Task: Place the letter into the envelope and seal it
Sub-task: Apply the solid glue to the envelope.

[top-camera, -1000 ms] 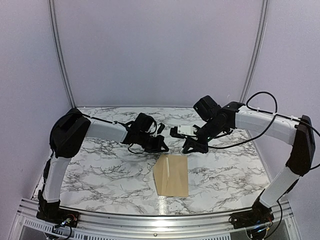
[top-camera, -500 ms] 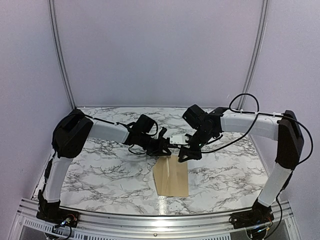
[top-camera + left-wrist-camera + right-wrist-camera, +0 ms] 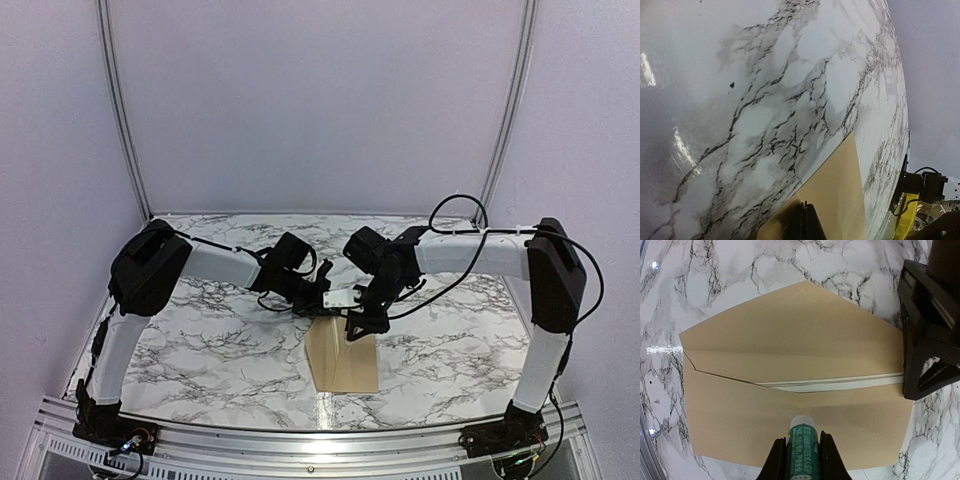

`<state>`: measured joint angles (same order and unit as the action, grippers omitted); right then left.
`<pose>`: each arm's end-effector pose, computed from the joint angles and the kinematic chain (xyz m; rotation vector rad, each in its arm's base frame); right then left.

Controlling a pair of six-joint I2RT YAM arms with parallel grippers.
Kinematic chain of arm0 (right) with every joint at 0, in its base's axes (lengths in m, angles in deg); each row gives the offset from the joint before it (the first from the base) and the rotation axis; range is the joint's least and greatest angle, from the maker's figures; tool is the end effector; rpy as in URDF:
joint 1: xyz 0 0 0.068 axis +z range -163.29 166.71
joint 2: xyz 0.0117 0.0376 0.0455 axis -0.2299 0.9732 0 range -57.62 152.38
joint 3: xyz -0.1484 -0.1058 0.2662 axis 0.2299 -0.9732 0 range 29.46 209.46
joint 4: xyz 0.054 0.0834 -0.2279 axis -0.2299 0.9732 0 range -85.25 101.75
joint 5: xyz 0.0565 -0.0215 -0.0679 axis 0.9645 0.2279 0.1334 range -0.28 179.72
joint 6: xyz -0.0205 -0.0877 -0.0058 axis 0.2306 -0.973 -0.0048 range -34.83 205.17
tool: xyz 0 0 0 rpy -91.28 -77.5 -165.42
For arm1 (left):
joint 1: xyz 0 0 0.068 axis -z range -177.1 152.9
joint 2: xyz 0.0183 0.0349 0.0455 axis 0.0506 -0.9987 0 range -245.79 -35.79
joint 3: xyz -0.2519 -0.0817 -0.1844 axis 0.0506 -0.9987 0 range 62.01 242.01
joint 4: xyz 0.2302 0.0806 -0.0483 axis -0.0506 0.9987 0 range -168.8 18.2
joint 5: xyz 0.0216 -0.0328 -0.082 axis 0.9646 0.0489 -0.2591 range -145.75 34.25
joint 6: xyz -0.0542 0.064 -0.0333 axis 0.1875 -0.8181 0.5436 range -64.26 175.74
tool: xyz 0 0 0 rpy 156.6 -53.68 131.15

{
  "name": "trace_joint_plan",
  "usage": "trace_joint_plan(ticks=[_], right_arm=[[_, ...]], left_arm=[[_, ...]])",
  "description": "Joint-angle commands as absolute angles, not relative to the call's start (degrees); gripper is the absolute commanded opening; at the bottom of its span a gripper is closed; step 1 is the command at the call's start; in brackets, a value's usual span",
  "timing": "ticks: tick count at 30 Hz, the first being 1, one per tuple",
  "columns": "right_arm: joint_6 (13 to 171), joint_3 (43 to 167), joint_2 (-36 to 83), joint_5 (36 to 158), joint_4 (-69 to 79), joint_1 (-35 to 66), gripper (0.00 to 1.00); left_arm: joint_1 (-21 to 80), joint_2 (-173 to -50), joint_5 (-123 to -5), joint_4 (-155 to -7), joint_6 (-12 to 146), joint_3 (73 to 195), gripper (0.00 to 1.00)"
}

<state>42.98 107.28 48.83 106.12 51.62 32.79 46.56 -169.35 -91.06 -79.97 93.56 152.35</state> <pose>0.2465 0.2887 0.2111 -2.0357 2.0225 0.4256 0.3663 -0.4138 0.1337 0.4915 2.5334 -1.3579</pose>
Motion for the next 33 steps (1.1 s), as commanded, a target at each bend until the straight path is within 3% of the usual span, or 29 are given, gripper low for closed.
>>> trace_joint_plan(ticks=[1,33], right_arm=[[43.2,110.5,50.3,105.3,52.3,33.1,0.02],[44.1,112.4,55.8,105.2,60.6,36.9,0.01]], left_arm=[[46.8,-170.6,-89.9,-76.2,92.4,153.5,0.00],[46.7,-171.6,-89.8,-74.4,92.3,153.8,0.00]])
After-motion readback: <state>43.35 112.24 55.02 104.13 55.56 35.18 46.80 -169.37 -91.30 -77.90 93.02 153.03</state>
